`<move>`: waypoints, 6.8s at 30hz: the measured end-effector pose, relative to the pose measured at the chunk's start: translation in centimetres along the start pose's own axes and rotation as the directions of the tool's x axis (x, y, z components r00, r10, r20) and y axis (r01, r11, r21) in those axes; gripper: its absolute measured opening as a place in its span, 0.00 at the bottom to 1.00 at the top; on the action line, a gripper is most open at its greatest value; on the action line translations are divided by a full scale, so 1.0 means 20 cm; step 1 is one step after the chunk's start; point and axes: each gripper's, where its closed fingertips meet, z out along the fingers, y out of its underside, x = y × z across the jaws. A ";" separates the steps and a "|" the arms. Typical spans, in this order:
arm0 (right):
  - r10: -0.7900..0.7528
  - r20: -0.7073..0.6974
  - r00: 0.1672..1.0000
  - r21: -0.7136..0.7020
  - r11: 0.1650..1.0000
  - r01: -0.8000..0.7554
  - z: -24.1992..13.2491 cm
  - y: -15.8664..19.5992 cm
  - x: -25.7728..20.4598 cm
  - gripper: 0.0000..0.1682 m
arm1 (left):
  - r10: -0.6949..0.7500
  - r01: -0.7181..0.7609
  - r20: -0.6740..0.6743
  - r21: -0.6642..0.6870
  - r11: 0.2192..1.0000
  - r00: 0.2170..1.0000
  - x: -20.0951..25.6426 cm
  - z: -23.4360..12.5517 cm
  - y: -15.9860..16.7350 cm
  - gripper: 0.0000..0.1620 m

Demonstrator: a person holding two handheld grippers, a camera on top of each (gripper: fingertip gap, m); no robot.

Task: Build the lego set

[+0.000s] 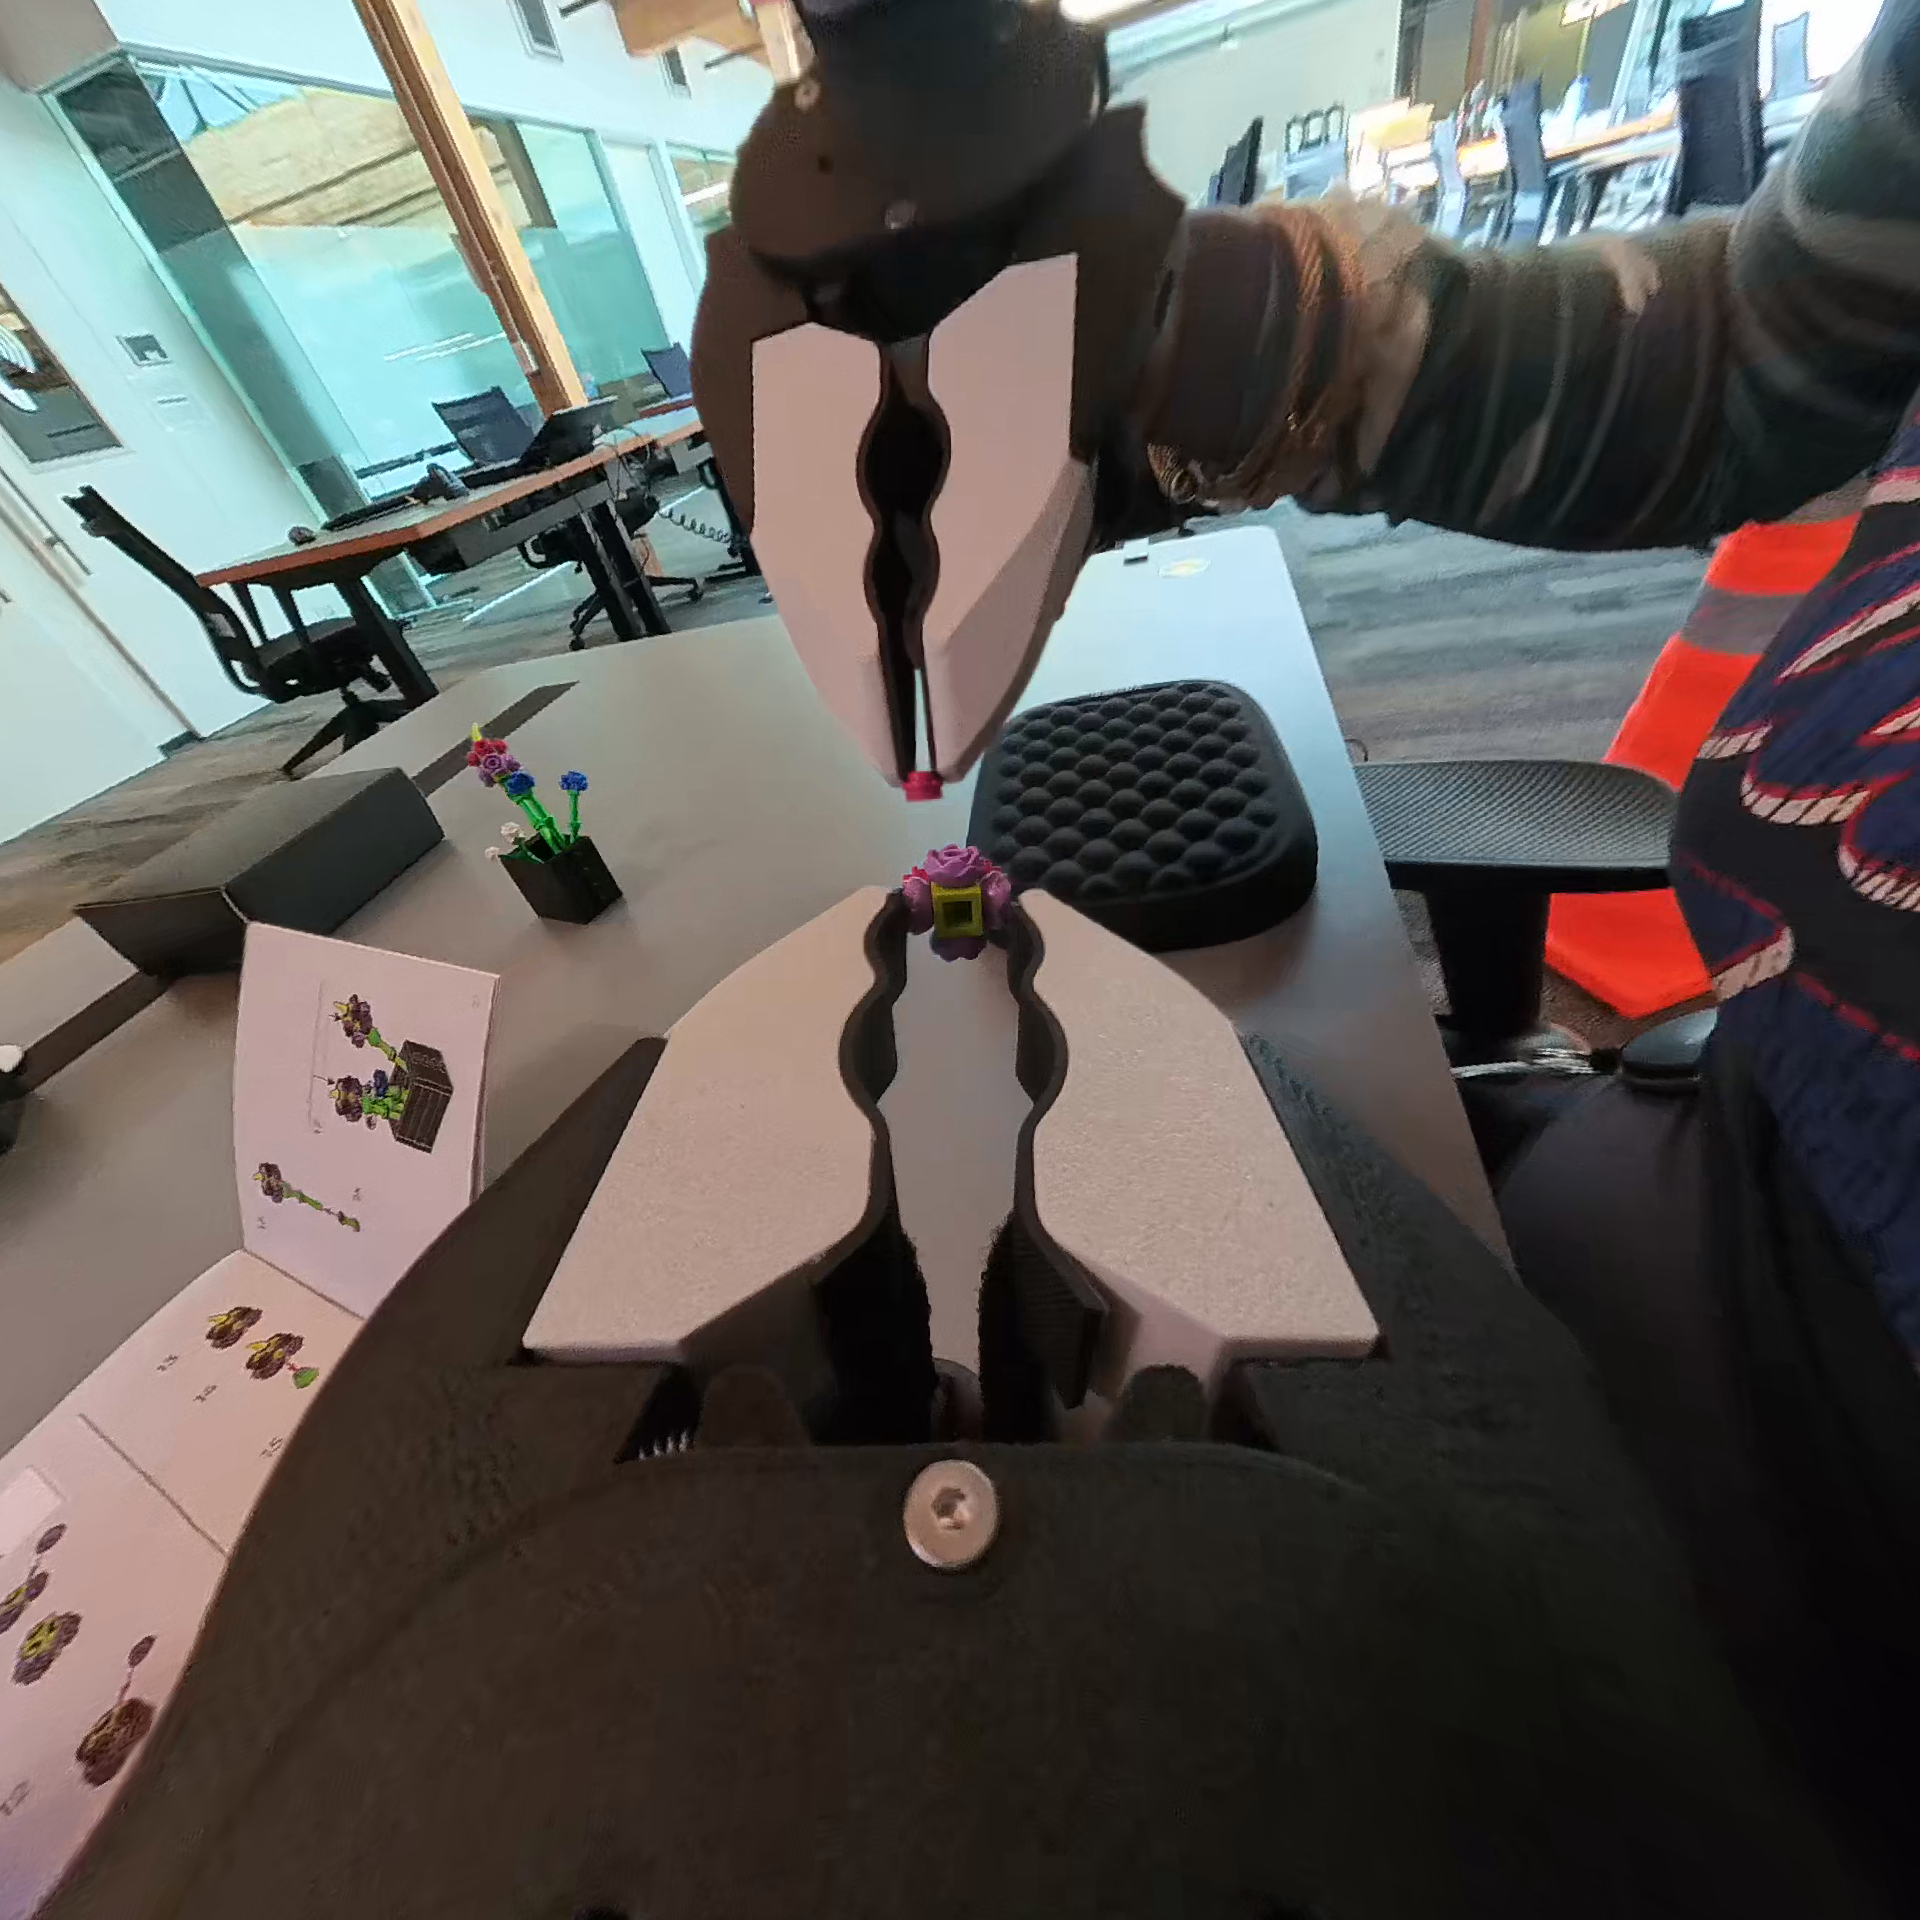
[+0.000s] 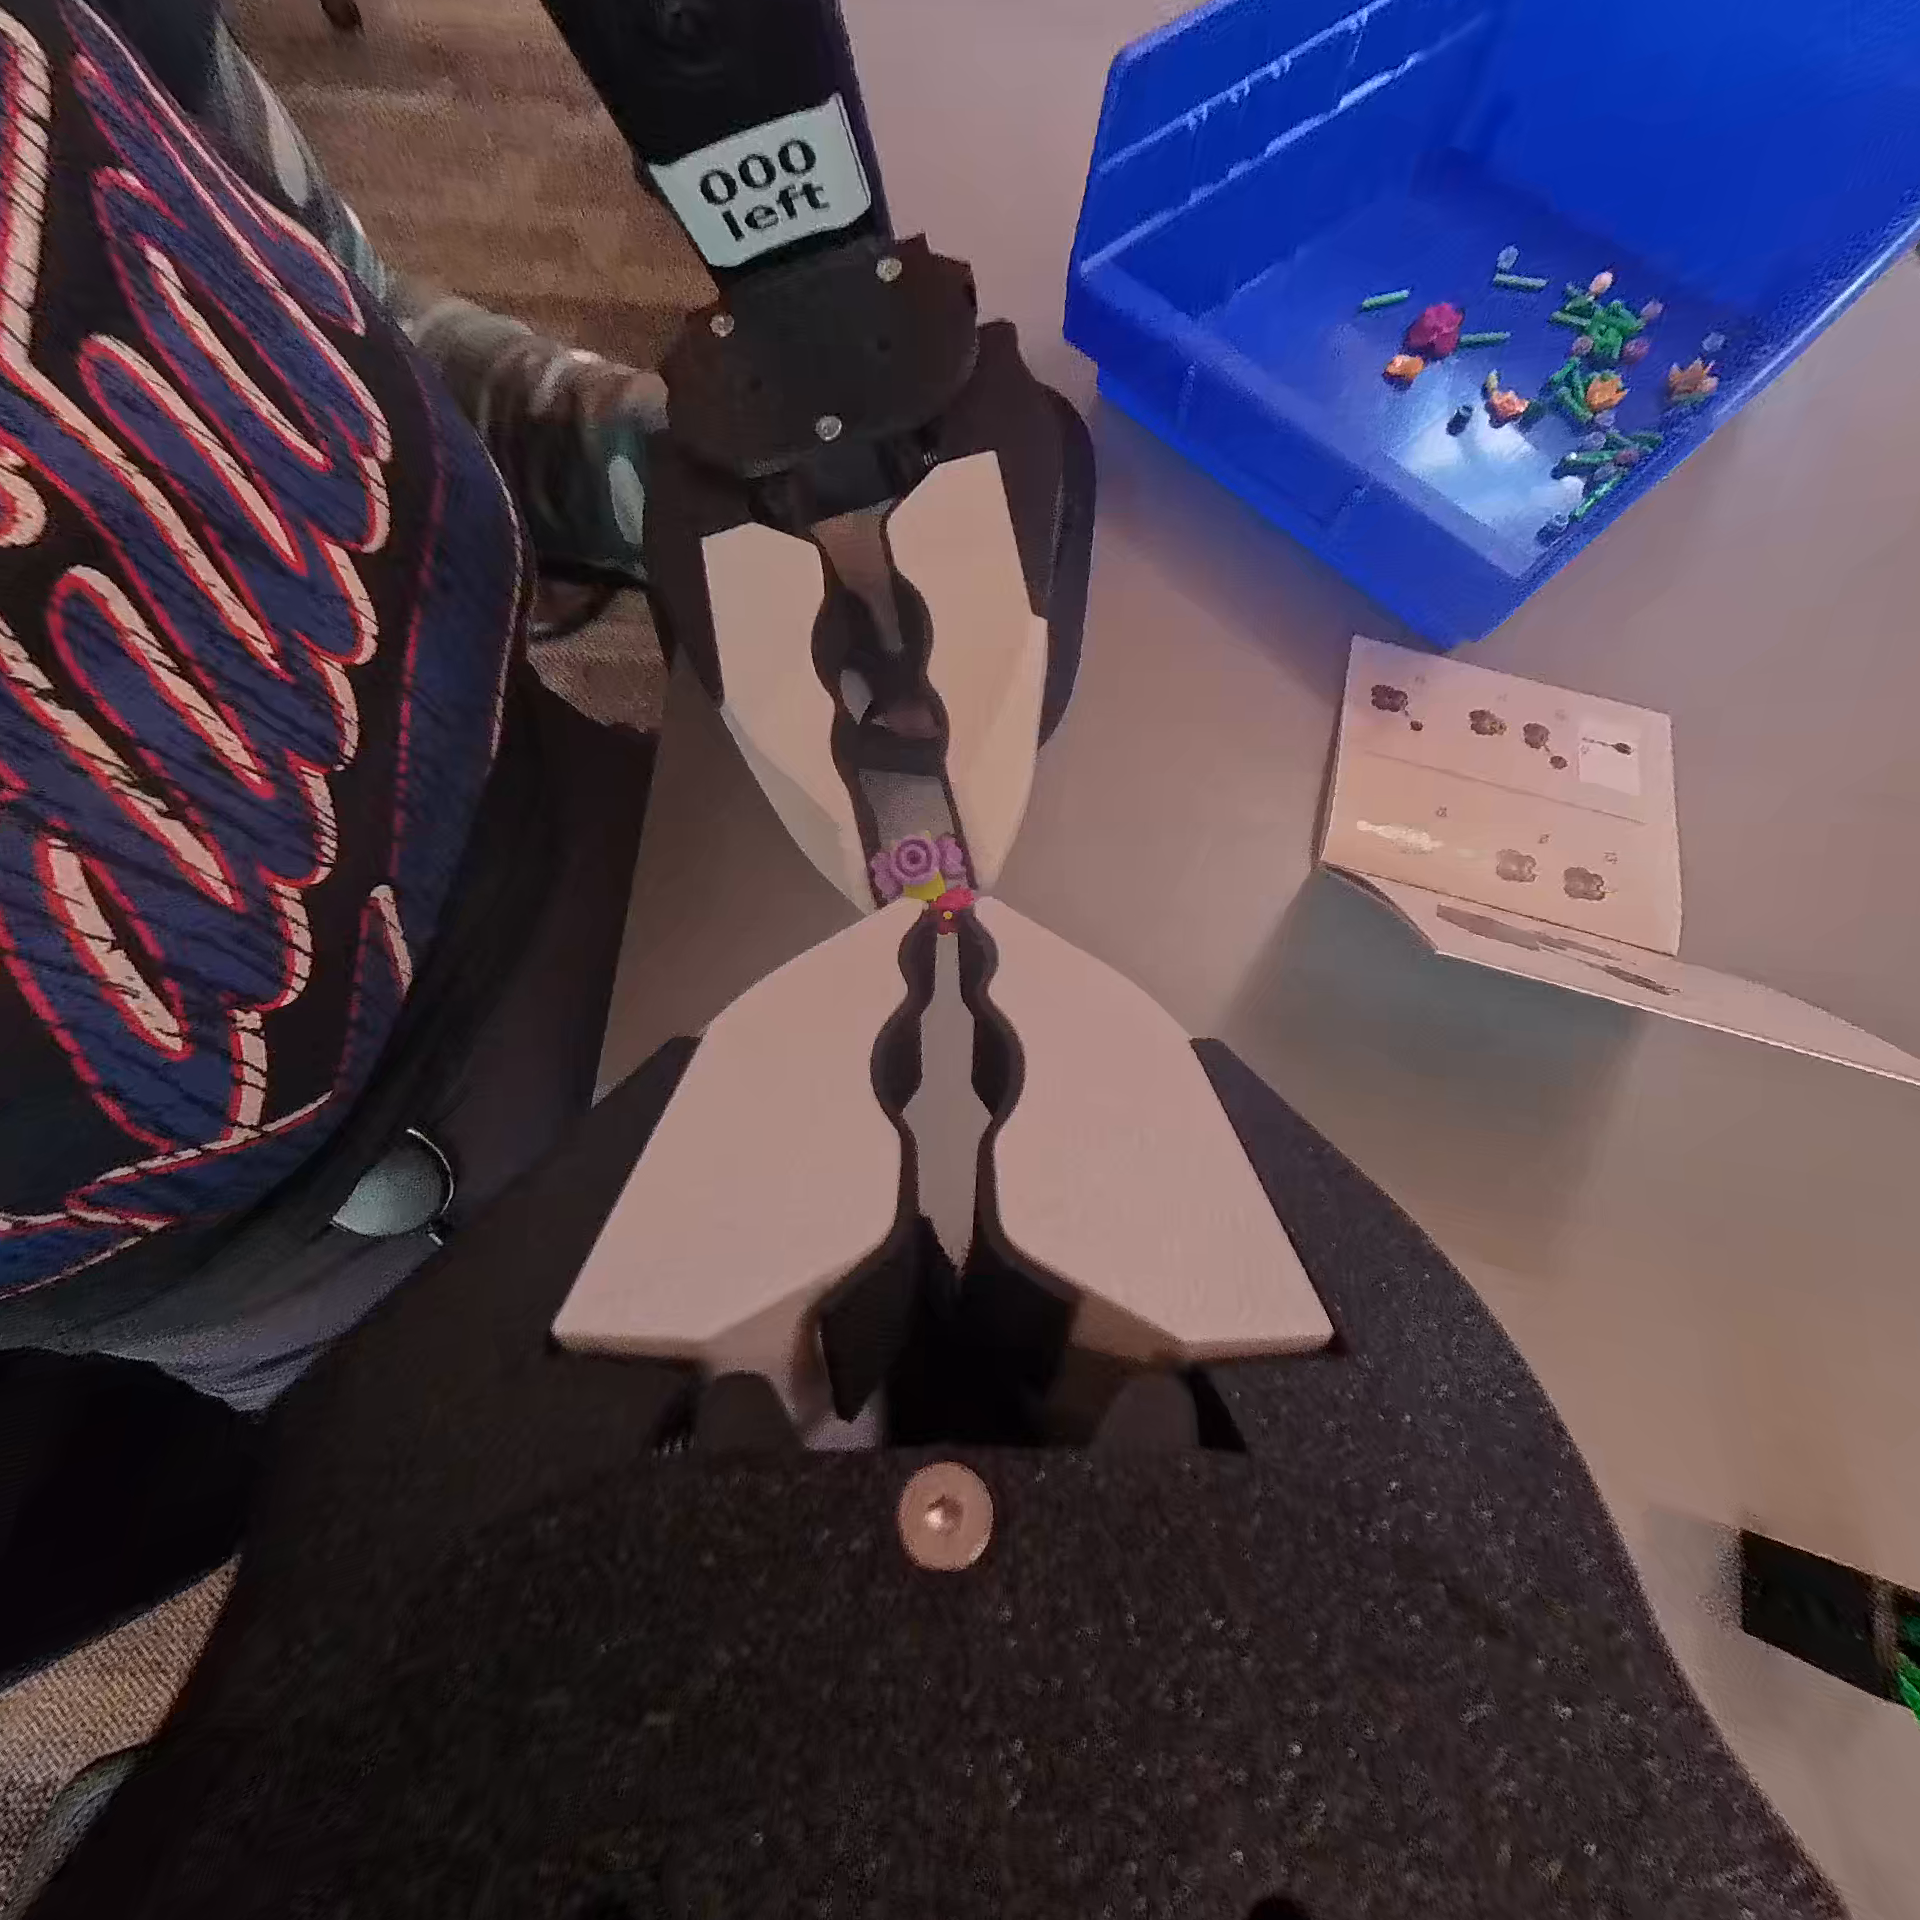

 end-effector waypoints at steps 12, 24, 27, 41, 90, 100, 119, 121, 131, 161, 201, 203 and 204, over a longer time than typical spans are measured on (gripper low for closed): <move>-0.068 -0.085 0.994 -0.109 0.992 0.058 0.05 0.04 -0.02 0.02 | 0.089 -0.086 0.063 -0.048 0.995 0.994 0.00 0.02 0.02 0.11; -0.136 -0.172 0.976 -0.099 0.988 0.120 0.05 -0.01 -0.03 0.02 | 0.282 -0.286 0.176 -0.004 0.958 0.943 -0.01 -0.03 -0.04 0.11; -0.138 -0.169 0.976 -0.112 0.986 0.120 0.06 0.00 -0.04 0.03 | 0.329 -0.334 0.178 -0.001 0.943 0.928 0.00 -0.03 -0.06 0.11; -0.136 -0.058 0.989 0.112 0.984 0.142 0.04 -0.12 -0.13 0.03 | 0.335 -0.359 0.142 0.204 0.911 0.931 0.07 -0.10 -0.19 0.11; 0.106 -0.190 0.976 0.605 0.796 0.032 0.01 -0.21 0.00 0.11 | -0.306 0.313 -0.071 0.314 0.896 0.949 -0.05 -0.17 -0.22 0.19; 0.050 -0.185 0.981 0.609 0.790 0.075 0.02 -0.21 -0.08 0.11 | -0.203 0.219 -0.084 0.305 0.927 0.976 0.00 -0.14 -0.22 0.15; 0.445 0.411 0.796 0.577 0.549 -0.605 0.07 -0.24 -0.08 0.23 | 0.295 -0.323 0.141 0.250 0.913 0.945 0.01 -0.21 -0.19 0.11; 0.478 0.584 0.656 0.479 0.450 -0.754 0.09 -0.23 -0.11 0.22 | 0.373 -0.404 0.174 0.215 0.889 0.912 0.01 -0.21 -0.19 0.11; 0.515 0.606 0.606 0.437 0.421 -0.795 0.15 -0.18 -0.12 0.11 | 0.386 -0.406 0.137 0.178 0.896 0.912 0.03 -0.20 -0.14 0.11; 0.027 -0.089 0.996 0.519 0.855 0.023 0.08 -0.20 -0.16 0.11 | -0.275 0.334 -0.248 0.239 0.912 0.929 0.07 -0.18 -0.20 0.11; 0.275 0.007 0.961 0.574 0.786 -0.229 0.09 -0.34 0.13 0.10 | -0.728 0.740 -0.259 0.478 0.474 0.634 -0.25 -0.28 -0.19 0.21; 0.253 -0.128 0.959 0.405 0.896 -0.182 0.14 -0.18 0.20 0.10 | -0.649 0.575 0.003 0.461 0.676 0.761 -0.32 -0.34 -0.14 0.22; 0.242 -0.177 0.954 0.300 0.936 -0.182 0.18 -0.08 0.22 0.10 | -0.583 0.487 0.123 0.427 0.762 0.803 -0.35 -0.38 -0.12 0.23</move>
